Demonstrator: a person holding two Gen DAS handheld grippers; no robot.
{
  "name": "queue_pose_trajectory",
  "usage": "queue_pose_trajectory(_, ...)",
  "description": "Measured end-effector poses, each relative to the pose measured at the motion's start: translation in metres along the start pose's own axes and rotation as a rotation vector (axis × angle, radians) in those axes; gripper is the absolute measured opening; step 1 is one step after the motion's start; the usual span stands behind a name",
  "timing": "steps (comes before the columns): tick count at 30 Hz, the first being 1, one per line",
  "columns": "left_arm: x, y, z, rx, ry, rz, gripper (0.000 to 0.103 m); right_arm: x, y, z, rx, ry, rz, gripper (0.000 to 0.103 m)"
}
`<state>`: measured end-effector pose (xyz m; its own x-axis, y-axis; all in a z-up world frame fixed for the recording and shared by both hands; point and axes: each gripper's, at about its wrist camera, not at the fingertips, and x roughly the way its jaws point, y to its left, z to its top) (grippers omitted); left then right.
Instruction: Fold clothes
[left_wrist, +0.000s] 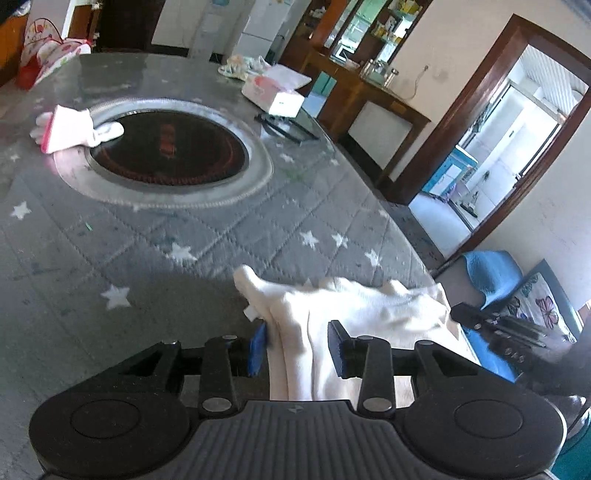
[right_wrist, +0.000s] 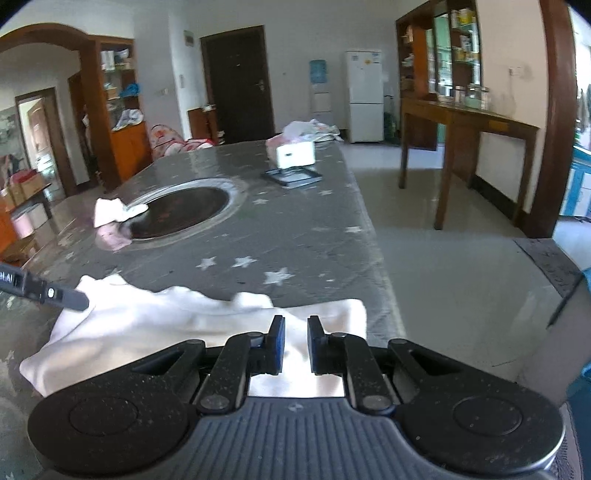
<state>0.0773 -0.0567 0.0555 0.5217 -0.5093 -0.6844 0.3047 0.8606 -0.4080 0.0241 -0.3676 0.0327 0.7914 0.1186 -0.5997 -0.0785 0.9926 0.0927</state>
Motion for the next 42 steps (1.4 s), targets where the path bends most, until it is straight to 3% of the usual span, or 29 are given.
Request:
queue_pose_trajectory(8,0.002,-0.012,0.006,0.033,-0.023,-0.021,0.039,0.031,0.012,0.002,0.001,0.043,0.008,0.011)
queue_pose_trajectory(15,0.032,-0.025,0.008,0.059,0.01,-0.021,0.039,0.043,0.009,-0.002,0.019,0.059,0.008,0.013)
queue_pose_trajectory(22,0.058,-0.019,0.006,0.025,0.052,0.014,0.039,0.028,0.0,0.002,0.039,0.026,0.006,0.013)
queue_pose_trajectory(31,0.056,-0.019,0.005,0.023,0.044,0.016,0.039,-0.012,-0.001,-0.015,0.008,0.022,0.029,0.013)
queue_pose_trajectory(37,0.054,-0.022,0.005,0.033,0.039,0.021,0.042,-0.014,-0.001,-0.032,-0.036,0.052,-0.022,0.016)
queue_pose_trajectory(42,0.044,-0.027,0.003,0.052,0.02,0.023,0.043,-0.025,-0.002,-0.028,-0.017,0.009,-0.02,0.016)
